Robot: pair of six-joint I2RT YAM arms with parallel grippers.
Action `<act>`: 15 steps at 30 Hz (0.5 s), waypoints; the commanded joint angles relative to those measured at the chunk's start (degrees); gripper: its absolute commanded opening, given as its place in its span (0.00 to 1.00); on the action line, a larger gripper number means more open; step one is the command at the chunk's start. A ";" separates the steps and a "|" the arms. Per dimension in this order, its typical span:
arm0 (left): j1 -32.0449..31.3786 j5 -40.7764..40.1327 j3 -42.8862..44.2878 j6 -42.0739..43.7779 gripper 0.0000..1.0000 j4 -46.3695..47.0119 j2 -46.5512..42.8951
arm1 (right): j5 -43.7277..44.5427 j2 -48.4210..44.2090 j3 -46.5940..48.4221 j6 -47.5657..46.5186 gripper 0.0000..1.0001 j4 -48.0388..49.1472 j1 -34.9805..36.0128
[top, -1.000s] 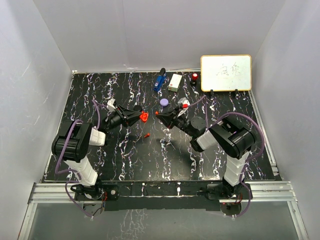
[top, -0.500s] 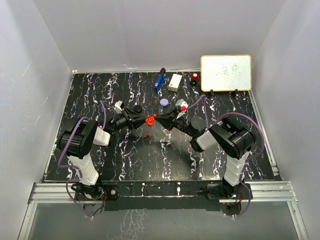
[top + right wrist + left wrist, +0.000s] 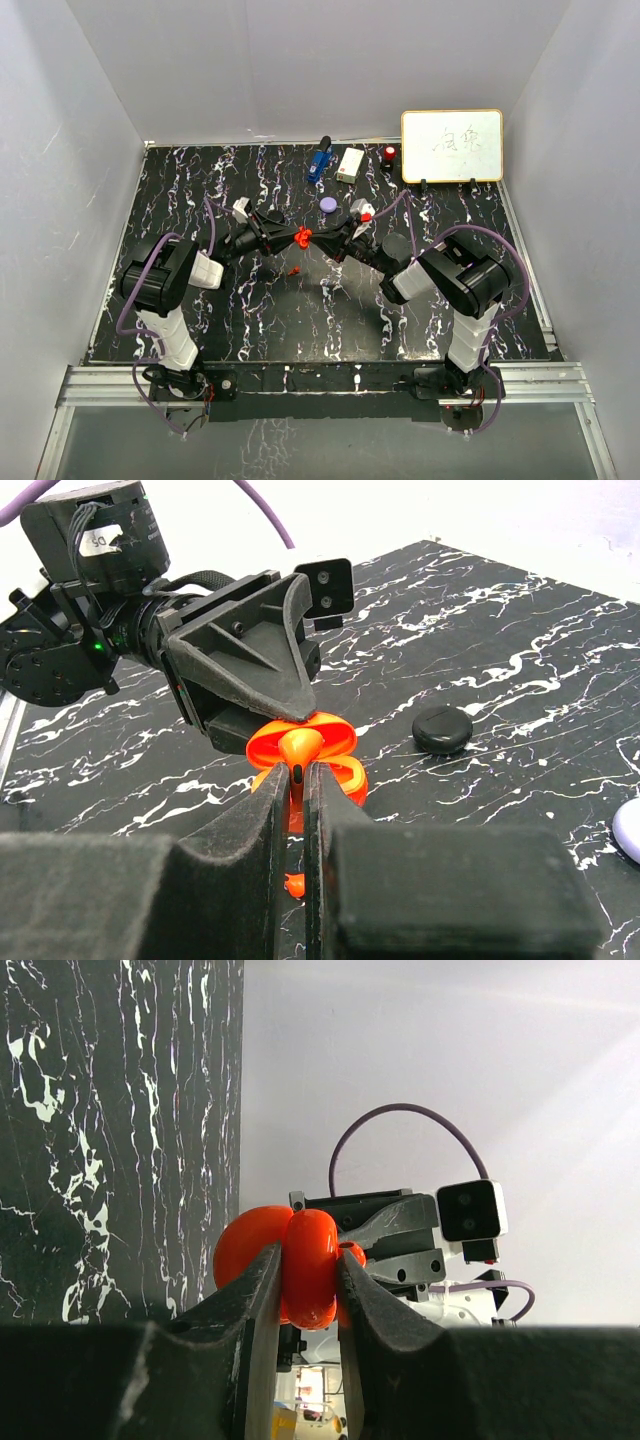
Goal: Insert the wireless bluetooth earbuds into the charging case
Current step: Place the earbud in the charging case.
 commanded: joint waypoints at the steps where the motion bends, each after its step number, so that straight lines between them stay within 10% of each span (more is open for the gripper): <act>1: -0.80 0.75 1.54 -0.69 0.00 7.86 0.09 | -0.73 -1.65 1.44 -0.30 0.00 19.27 -0.05; 15: -1.43 1.00 1.49 -1.20 0.00 9.02 -0.08 | -0.02 -1.40 1.45 -0.80 0.00 19.23 0.01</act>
